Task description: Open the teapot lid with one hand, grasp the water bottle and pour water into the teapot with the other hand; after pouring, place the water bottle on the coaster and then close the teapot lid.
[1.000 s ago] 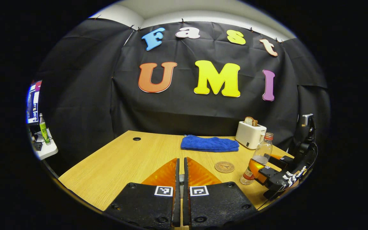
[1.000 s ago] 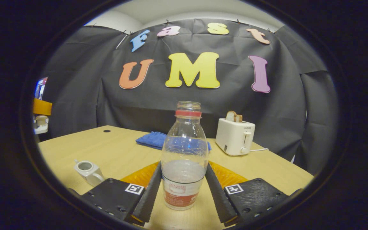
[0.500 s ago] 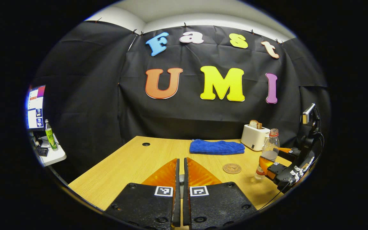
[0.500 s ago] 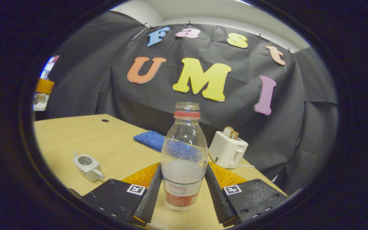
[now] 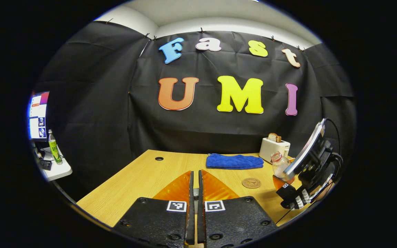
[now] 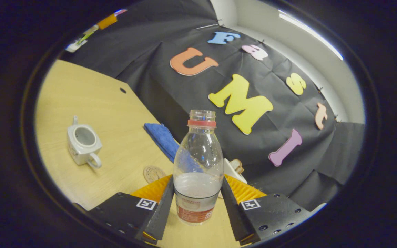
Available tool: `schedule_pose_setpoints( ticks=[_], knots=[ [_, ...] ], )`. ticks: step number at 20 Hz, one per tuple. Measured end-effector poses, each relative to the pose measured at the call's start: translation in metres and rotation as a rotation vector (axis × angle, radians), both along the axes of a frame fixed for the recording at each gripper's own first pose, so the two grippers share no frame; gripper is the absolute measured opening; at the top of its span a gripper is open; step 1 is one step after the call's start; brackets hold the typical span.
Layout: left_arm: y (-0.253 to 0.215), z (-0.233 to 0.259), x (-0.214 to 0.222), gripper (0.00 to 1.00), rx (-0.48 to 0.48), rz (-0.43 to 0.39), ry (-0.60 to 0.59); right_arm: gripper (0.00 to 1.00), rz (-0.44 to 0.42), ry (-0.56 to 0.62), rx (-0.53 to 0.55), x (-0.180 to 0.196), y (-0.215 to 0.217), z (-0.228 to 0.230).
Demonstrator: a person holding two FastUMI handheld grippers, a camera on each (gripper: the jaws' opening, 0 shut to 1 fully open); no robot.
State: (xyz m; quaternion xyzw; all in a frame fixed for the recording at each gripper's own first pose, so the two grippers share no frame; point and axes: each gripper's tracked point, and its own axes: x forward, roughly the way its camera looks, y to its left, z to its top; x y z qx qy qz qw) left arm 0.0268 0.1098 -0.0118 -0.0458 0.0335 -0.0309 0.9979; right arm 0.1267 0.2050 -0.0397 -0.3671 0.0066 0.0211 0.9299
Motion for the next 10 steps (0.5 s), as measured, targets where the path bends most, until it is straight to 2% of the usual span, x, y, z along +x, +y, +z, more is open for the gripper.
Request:
schedule_pose_setpoints(
  ticks=[5,10],
  knots=[
    [0.01,-0.007,0.002,0.05,0.0,0.022,0.019,0.73,0.016,-0.099,-0.271,-0.005,0.026,-0.007],
    [0.013,-0.012,0.004,0.05,-0.005,0.024,0.032,0.73,0.018,-0.223,-0.498,-0.009,0.042,-0.007]
  ],
)
